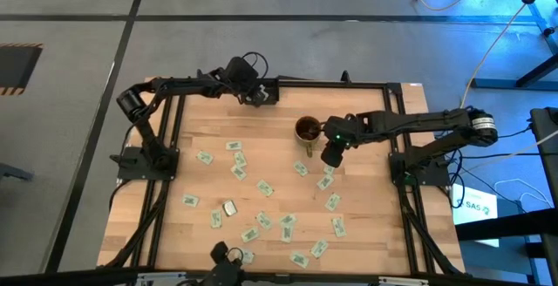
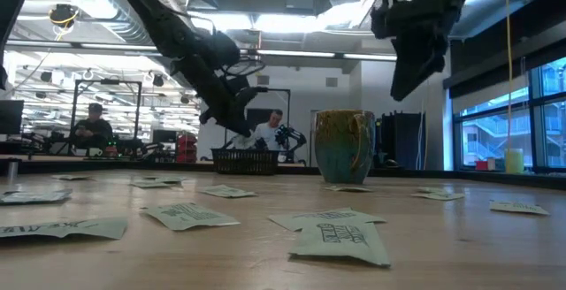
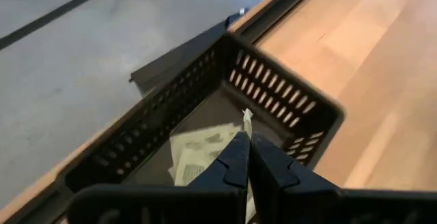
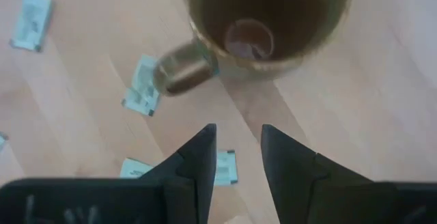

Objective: Pick and place Stevia / Truvia into bins
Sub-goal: Put the stevia packet into the black container

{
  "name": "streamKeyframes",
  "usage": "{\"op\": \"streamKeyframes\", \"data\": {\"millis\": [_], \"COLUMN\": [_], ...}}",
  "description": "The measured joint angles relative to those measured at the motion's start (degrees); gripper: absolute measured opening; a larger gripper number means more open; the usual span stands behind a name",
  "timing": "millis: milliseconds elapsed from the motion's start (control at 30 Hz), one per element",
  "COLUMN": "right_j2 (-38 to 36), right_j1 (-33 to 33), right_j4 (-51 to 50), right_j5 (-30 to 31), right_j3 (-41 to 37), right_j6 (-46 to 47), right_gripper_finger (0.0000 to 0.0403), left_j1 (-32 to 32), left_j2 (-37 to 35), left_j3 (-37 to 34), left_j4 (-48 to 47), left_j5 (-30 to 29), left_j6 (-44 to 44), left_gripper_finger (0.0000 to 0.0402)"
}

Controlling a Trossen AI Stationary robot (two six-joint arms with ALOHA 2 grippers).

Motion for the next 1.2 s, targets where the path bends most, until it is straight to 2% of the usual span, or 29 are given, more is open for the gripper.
{"op": "streamKeyframes", "data": {"millis": [367, 600, 933, 1033, 1200], "right_j2": [0.0, 0.0, 0.0, 0.1, 0.3], "right_j1": [1.1, 1.3, 1.3, 1.3, 1.3], "right_j4": [2.4, 8.9, 14.2, 14.7, 10.9], "right_j5": [-2.6, -2.6, -3.0, -3.1, -3.1], "right_j3": [-5.8, -11.2, -13.7, -13.7, -13.7], "right_j6": [3.4, 3.5, 3.5, 6.7, 9.5], "right_gripper_finger": [0.0119, 0.0119, 0.0119, 0.0119, 0.0119], "left_j1": [0.4, 1.5, 1.6, 1.6, 1.6], "left_j2": [2.2, 2.3, 2.3, 2.3, 2.3], "left_j3": [0.0, 0.0, 0.0, 0.0, 0.0], "left_j4": [0.0, 0.0, 0.4, 2.0, 5.0], "left_j5": [0.1, 0.4, 0.0, 0.0, 4.4], "left_j6": [-0.9, -2.0, -4.8, -6.3, -7.3], "left_gripper_finger": [0.0006, 0.0009, 0.0054, 0.0062, 0.0061]}}
